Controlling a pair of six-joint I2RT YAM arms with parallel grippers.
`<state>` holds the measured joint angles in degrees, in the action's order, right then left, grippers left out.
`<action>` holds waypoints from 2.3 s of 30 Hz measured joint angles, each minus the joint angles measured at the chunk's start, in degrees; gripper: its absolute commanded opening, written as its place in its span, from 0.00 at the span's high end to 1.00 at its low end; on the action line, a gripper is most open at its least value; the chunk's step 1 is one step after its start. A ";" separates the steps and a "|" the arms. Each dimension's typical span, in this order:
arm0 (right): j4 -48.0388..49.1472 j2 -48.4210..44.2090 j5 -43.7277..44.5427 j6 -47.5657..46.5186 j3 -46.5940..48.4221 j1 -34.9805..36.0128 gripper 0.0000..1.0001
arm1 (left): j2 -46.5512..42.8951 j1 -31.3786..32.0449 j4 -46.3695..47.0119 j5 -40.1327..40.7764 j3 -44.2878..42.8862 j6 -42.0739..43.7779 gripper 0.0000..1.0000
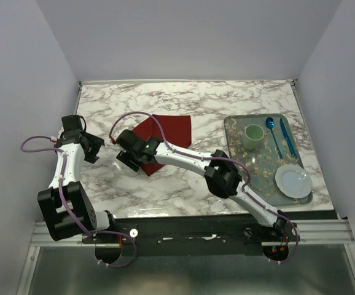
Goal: Fold the napkin, place the utensils inside, and roll it up
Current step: Roll the napkin with the utensil
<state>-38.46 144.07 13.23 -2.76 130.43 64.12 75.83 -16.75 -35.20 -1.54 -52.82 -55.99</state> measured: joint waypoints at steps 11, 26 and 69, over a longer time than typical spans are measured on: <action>-0.52 2.64 2.19 -1.36 2.23 0.46 0.27 | 0.11 0.00 0.33 -0.04 0.17 -0.26 0.37; 2.73 3.15 4.17 0.00 1.14 0.76 0.52 | 0.50 0.00 0.46 -0.20 0.66 -0.22 0.30; 20.68 -7.80 -31.21 18.47 -22.53 -12.13 0.99 | 12.79 8.07 28.41 -22.71 11.41 -0.72 0.19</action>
<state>-17.78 136.27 -17.98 15.70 107.90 51.99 88.62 -8.69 -6.79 -24.25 -41.41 -56.71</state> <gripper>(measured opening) 0.013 0.879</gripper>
